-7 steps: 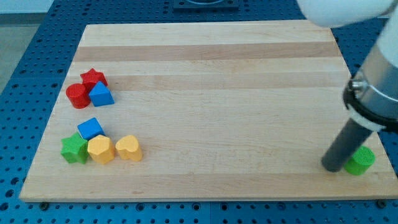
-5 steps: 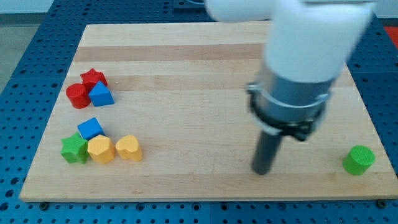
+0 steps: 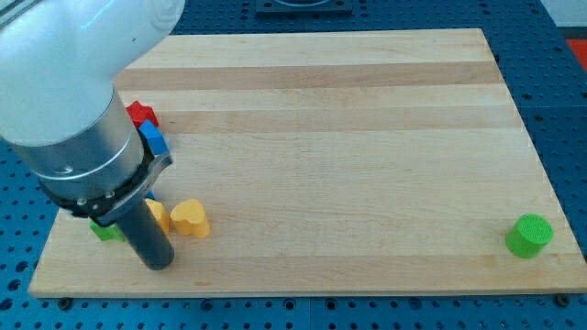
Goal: Slide the yellow heart to the bottom center of the board
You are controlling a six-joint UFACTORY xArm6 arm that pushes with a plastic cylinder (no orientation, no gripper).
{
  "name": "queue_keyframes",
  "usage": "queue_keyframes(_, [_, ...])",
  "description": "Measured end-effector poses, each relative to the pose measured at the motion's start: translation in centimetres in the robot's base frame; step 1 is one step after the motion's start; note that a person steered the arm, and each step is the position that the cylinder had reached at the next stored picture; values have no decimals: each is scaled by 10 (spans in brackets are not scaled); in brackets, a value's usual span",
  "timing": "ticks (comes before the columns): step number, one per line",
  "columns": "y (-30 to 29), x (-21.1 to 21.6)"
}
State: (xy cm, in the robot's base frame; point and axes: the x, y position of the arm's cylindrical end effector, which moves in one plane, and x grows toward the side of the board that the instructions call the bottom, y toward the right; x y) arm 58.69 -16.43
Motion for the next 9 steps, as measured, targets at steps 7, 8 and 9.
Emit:
queue_keyframes(7, [138, -99])
queue_keyframes(8, [154, -123])
queue_keyframes(9, [156, -146])
